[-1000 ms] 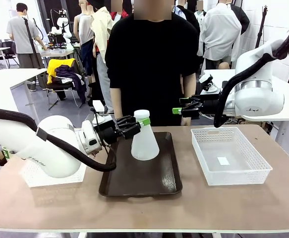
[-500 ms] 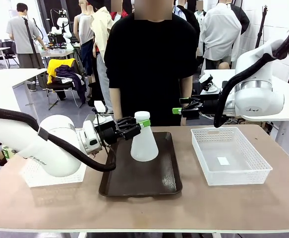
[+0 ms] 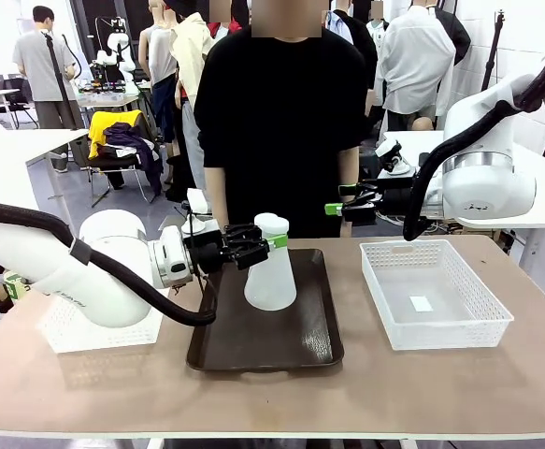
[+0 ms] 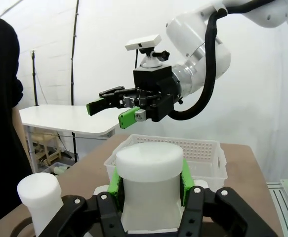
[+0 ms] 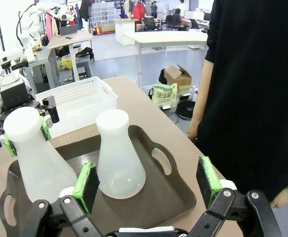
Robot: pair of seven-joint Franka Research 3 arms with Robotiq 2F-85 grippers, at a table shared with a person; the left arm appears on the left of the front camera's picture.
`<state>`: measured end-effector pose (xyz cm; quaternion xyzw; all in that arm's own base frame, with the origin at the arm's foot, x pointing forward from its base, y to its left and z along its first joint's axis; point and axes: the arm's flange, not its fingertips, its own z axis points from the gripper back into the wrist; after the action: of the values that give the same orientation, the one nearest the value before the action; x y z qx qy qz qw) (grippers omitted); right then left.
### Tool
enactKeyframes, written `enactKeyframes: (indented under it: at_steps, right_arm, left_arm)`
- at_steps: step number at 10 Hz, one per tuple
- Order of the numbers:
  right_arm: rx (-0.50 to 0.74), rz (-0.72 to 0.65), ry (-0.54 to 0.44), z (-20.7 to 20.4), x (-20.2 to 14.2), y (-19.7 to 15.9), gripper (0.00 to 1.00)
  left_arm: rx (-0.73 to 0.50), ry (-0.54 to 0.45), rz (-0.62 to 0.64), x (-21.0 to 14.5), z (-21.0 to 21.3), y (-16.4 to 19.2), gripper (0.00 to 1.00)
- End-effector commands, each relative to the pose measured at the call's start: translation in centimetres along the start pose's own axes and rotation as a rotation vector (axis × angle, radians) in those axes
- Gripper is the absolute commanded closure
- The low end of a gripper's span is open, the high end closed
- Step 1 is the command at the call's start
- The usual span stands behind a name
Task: Prepare the laboratory tools.
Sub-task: Place the picked Big flask upright in the Handle tray as directed by the person.
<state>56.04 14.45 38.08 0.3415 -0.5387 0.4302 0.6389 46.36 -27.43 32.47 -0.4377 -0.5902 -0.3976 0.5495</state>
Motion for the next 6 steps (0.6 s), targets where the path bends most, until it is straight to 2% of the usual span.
enactKeyframes:
  at_steps: [1, 6]
  right_arm:
    - [0.003, -0.009, 0.009, 0.0, 0.0, 0.1, 0.0]
    - [0.003, -0.009, 0.009, 0.0, 0.0, 0.1, 0.0]
  left_arm:
    - [0.005, 0.006, -0.105, -9.5, -1.4, -3.4, 1.0]
    - [-0.029, 0.029, -0.097, -11.6, -1.3, -3.7, 1.0]
